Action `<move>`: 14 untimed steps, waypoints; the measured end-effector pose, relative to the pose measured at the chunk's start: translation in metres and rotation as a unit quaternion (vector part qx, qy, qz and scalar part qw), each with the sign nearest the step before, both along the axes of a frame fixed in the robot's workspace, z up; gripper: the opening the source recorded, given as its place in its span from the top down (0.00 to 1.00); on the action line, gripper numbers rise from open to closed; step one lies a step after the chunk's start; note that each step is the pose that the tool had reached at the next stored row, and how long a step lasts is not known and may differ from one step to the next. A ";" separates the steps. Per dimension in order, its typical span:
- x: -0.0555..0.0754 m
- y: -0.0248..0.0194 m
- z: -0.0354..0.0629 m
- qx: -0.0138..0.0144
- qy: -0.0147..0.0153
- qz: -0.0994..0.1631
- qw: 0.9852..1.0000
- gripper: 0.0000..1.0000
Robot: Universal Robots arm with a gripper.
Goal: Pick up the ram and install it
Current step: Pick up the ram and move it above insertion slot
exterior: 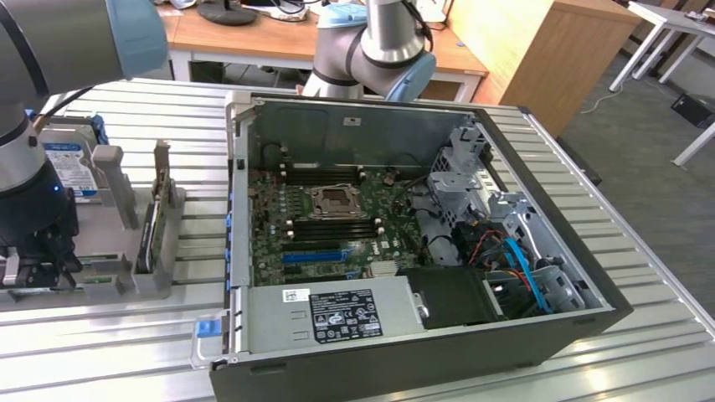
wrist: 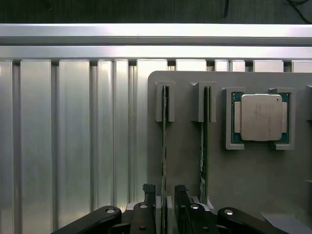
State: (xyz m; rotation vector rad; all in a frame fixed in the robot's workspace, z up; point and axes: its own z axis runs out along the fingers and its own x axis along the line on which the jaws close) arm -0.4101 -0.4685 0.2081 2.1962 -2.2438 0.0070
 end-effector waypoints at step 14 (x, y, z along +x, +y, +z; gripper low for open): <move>0.000 0.0000 -0.0046 0.000 0.000 0.000 1.000 0.70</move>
